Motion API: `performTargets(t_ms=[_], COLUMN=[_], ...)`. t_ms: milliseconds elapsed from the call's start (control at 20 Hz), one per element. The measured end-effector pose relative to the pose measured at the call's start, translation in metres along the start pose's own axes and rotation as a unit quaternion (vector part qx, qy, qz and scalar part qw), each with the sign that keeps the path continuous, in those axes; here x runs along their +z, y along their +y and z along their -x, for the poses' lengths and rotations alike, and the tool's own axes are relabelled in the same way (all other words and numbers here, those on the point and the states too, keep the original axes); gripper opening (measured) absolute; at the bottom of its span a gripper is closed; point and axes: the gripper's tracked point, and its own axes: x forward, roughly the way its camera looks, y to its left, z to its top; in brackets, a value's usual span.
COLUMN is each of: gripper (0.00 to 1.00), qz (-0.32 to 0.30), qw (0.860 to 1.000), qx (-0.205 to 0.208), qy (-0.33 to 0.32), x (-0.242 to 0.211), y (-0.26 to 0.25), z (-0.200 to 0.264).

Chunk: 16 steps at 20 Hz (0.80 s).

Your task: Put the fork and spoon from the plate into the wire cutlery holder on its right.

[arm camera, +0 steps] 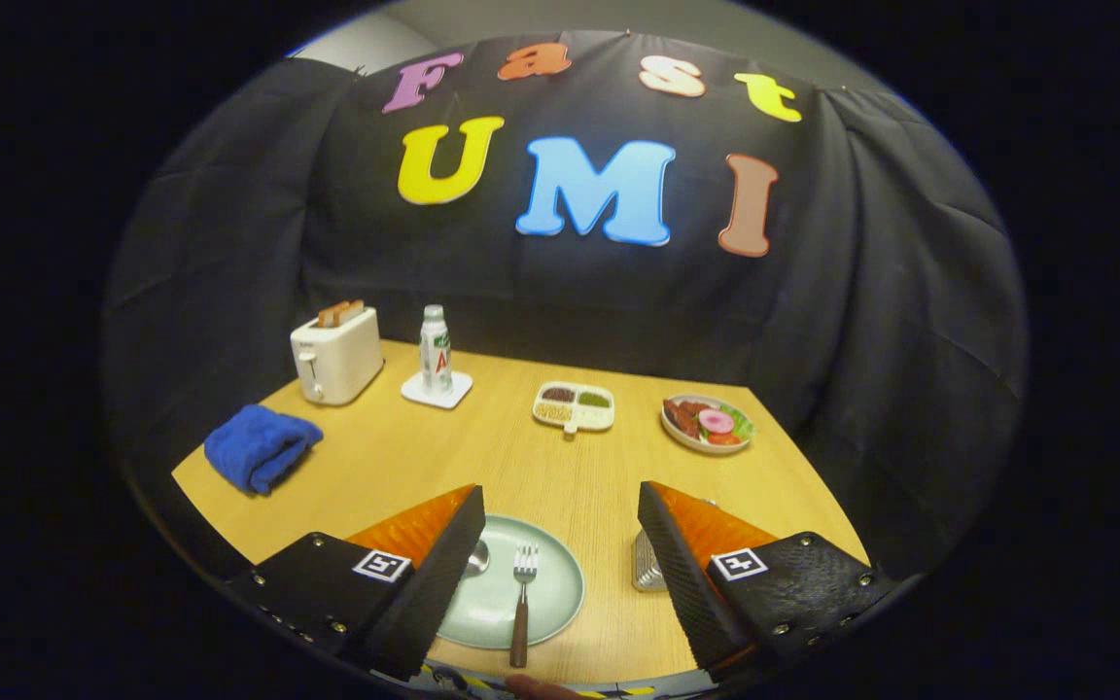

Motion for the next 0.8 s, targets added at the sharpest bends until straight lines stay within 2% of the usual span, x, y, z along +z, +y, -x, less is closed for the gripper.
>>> performTargets(t_ms=[150, 300, 500, 600, 750, 800], gripper=[0.97, 0.93, 0.91, 0.86, 0.83, 0.79], qz=[0.013, 0.017, 0.022, 0.035, 0.051, 0.054], qw=[0.995, 0.984, 0.972, 0.965, 0.954, 0.951], qx=[0.028, 0.054, 0.067, 0.071, 0.087, 0.089], qy=[0.098, 0.17, 0.223, 0.249, 0.283, 0.29], x=[-0.048, -0.082, -0.109, -0.121, -0.136, -0.142], y=[0.011, 0.022, 0.03, 0.033, 0.04, 0.041], z=[-0.011, -0.015, -0.025, -0.028, -0.028, -0.03])
